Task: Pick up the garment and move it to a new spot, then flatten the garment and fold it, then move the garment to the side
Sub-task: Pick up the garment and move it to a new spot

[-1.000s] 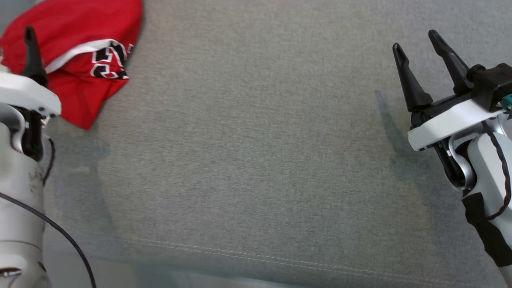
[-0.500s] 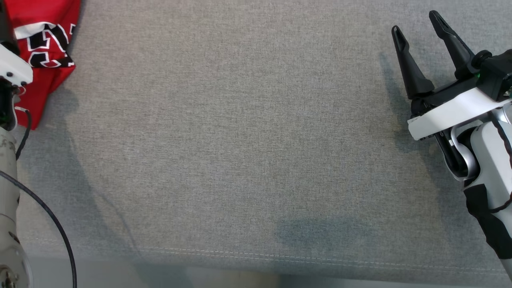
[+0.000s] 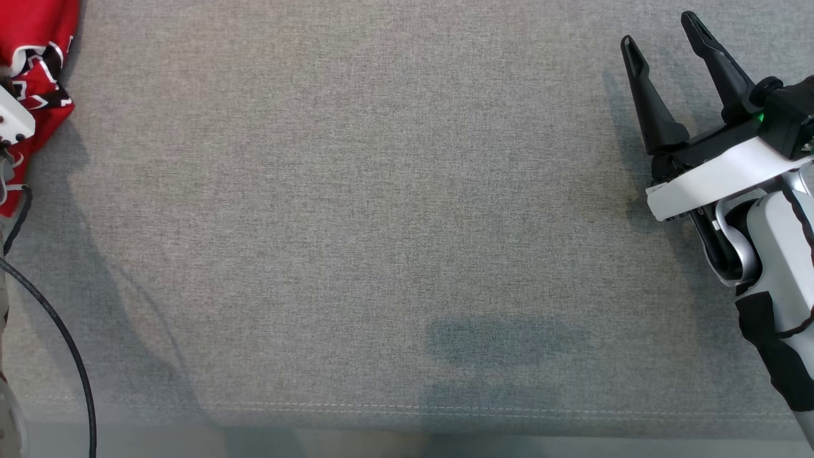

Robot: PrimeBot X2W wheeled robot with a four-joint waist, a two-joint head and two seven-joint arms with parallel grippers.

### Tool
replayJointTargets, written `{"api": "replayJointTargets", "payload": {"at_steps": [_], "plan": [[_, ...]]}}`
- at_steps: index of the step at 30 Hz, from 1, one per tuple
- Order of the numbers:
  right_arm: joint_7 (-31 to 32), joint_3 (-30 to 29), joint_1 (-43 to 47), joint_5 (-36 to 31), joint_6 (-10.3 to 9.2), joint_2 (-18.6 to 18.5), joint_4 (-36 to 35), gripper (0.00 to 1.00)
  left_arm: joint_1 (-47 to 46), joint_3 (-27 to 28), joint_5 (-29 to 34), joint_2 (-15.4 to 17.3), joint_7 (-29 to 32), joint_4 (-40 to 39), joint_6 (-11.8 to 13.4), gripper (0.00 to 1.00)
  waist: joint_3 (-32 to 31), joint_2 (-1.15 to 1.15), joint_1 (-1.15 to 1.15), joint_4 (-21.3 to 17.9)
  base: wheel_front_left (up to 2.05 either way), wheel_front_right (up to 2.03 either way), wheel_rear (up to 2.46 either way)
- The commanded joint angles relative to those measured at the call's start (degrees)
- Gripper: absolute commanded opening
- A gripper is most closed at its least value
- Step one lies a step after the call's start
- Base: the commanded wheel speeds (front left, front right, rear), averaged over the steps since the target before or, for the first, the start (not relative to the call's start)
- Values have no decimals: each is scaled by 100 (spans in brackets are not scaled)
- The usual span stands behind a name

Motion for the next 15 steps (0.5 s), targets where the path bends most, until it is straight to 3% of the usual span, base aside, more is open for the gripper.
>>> {"api": "replayJointTargets", "payload": {"at_steps": [1,3,4,5,6,15], "plan": [[-68,16,20,49,25,32,-181,100,-142,18,52,421,52,-74,94,100,19,0,0,-37,0,0,0],[-68,2,29,53,25,54,-195,100,-172,-28,78,426,91,-60,145,100,40,0,0,-66,0,0,0],[-68,-12,36,54,25,66,-201,100,-187,-39,77,421,102,-54,162,49,51,0,0,-75,0,0,0],[-68,-23,46,51,25,71,-204,100,-196,-59,86,420,108,-50,179,10,60,0,0,-80,0,0,0],[-68,-29,53,52,25,72,-203,100,-202,-75,91,419,99,-48,197,0,67,0,0,-83,0,0,0],[-68,-132,29,120,25,153,-159,100,-123,-188,100,436,-110,-69,210,0,-77,0,0,-42,0,0,0]]}}
